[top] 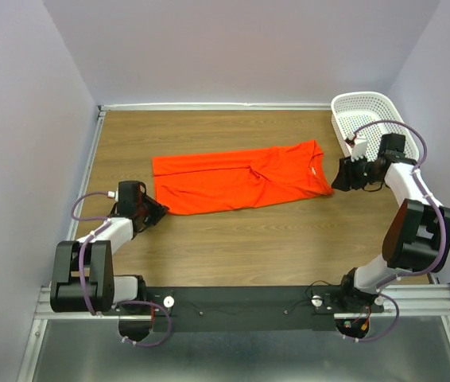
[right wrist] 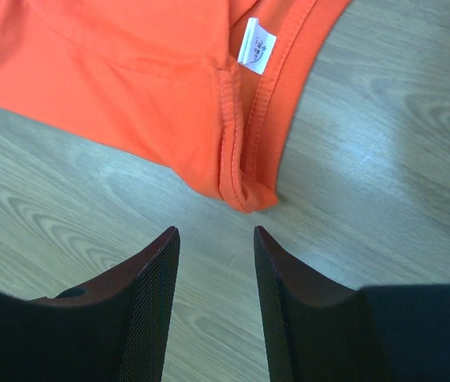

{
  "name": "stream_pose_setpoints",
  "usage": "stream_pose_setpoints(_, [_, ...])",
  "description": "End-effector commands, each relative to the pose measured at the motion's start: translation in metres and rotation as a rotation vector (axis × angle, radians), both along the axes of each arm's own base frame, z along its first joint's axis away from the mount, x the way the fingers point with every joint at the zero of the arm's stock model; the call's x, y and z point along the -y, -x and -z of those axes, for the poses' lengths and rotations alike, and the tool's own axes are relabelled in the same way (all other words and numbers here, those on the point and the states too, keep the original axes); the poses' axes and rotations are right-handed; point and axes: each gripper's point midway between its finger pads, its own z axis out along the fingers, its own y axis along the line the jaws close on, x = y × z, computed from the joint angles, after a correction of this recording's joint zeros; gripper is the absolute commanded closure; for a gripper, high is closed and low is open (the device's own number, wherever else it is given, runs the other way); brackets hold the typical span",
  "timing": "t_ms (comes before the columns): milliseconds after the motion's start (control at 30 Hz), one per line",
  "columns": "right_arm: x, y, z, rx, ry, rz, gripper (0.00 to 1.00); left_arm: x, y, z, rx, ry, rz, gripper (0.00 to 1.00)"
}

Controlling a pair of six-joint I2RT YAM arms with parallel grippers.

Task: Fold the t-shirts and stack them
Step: Fold the tshirt

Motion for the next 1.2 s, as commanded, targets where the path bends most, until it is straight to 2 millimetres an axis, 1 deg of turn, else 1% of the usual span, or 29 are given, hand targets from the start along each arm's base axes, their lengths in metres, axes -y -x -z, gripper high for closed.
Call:
stream_pose_setpoints(0, [-0.006, 0.010, 0.006, -0.035, -0.045, -0.030, 0.50, -0.012, 0.018, 0.024, -0.115, -0.073, -0.025, 0.70])
stream_pose_setpoints(33, [-0.006, 0.011, 0.006, -0.034, -0.043, -0.031, 0.50, -0.012, 0.019, 0.024, -0.116, -0.072, -0.025, 0.78])
stream_pose_setpoints(133, [-0.005, 0.012, 0.006, -0.040, -0.039, -0.042, 0.50, -0.011, 0.020, 0.024, -0.109, -0.076, -0.001, 0.91])
stream_pose_setpoints(200, [-0.005, 0.013, 0.006, -0.044, -0.036, -0.043, 0.50, -0.009, 0.020, 0.022, -0.097, -0.074, 0.011, 0.96])
stream_pose_setpoints(267, [-0.005, 0.015, 0.010, -0.063, -0.039, -0.044, 0.50, -0.009, 0.023, 0.023, -0.096, -0.071, 0.015, 0.99])
stream_pose_setpoints(333, [-0.005, 0.015, 0.015, -0.078, -0.043, -0.050, 0.50, -0.007, 0.023, 0.022, -0.086, -0.067, 0.022, 1.00])
stream_pose_setpoints(367, [-0.006, 0.014, 0.022, -0.098, -0.051, -0.053, 0.49, -0.006, 0.023, 0.022, -0.083, -0.062, 0.029, 1.00])
stream_pose_setpoints(400, [-0.004, 0.008, 0.021, -0.090, -0.046, -0.059, 0.49, -0.005, 0.023, 0.021, -0.078, -0.060, 0.031, 1.00])
stream_pose_setpoints(467, [-0.002, 0.002, 0.025, -0.096, -0.048, -0.065, 0.49, -0.004, 0.023, 0.021, -0.077, -0.057, 0.040, 1.00])
stream_pose_setpoints(500, [-0.002, 0.001, 0.033, -0.119, -0.060, -0.066, 0.49, -0.004, 0.023, 0.021, -0.077, -0.054, 0.044, 1.00])
stream_pose_setpoints(533, [-0.003, -0.005, 0.030, -0.111, -0.076, -0.073, 0.49, -0.003, 0.023, 0.021, -0.077, -0.056, 0.048, 1.00])
stream_pose_setpoints(600, [-0.005, -0.007, 0.039, -0.138, -0.099, -0.080, 0.49, -0.003, 0.024, 0.021, -0.074, -0.053, 0.050, 1.00])
stream_pose_setpoints(667, [-0.005, -0.010, 0.041, -0.143, -0.107, -0.084, 0.50, -0.002, 0.025, 0.021, -0.074, -0.050, 0.053, 1.00])
stream_pose_setpoints(767, [-0.006, -0.008, 0.046, -0.152, -0.114, -0.091, 0.51, -0.001, 0.025, 0.021, -0.069, -0.050, 0.060, 1.00])
stream_pose_setpoints(833, [-0.007, -0.007, 0.046, -0.152, -0.117, -0.094, 0.57, -0.001, 0.026, 0.021, -0.071, -0.049, 0.063, 1.00])
stream_pose_setpoints(867, [-0.008, -0.006, 0.047, -0.155, -0.118, -0.098, 0.64, -0.001, 0.026, 0.021, -0.073, -0.048, 0.064, 1.00])
stream_pose_setpoints(933, [-0.007, -0.004, 0.049, -0.158, -0.114, -0.100, 0.73, -0.001, 0.026, 0.021, -0.071, -0.047, 0.063, 1.00])
stream_pose_setpoints(967, [-0.005, -0.003, 0.049, -0.158, -0.096, -0.096, 0.83, -0.001, 0.026, 0.022, -0.075, -0.049, 0.060, 1.00])
stream_pose_setpoints(1033, [0.000, -0.001, 0.050, -0.163, -0.064, -0.082, 0.93, -0.002, 0.027, 0.021, -0.079, -0.046, 0.050, 1.00])
stream_pose_setpoints(1067, [0.009, -0.001, 0.048, -0.161, -0.029, -0.049, 0.99, -0.003, 0.028, 0.020, -0.080, -0.046, 0.044, 1.00])
stream_pose_setpoints(1133, [0.030, -0.001, 0.045, -0.156, 0.002, 0.016, 0.99, -0.004, 0.028, 0.017, -0.068, -0.045, 0.038, 1.00])
stream_pose_setpoints(1167, [0.038, -0.001, 0.040, -0.146, 0.006, 0.042, 0.99, -0.005, 0.027, 0.013, -0.056, -0.045, 0.027, 1.00])
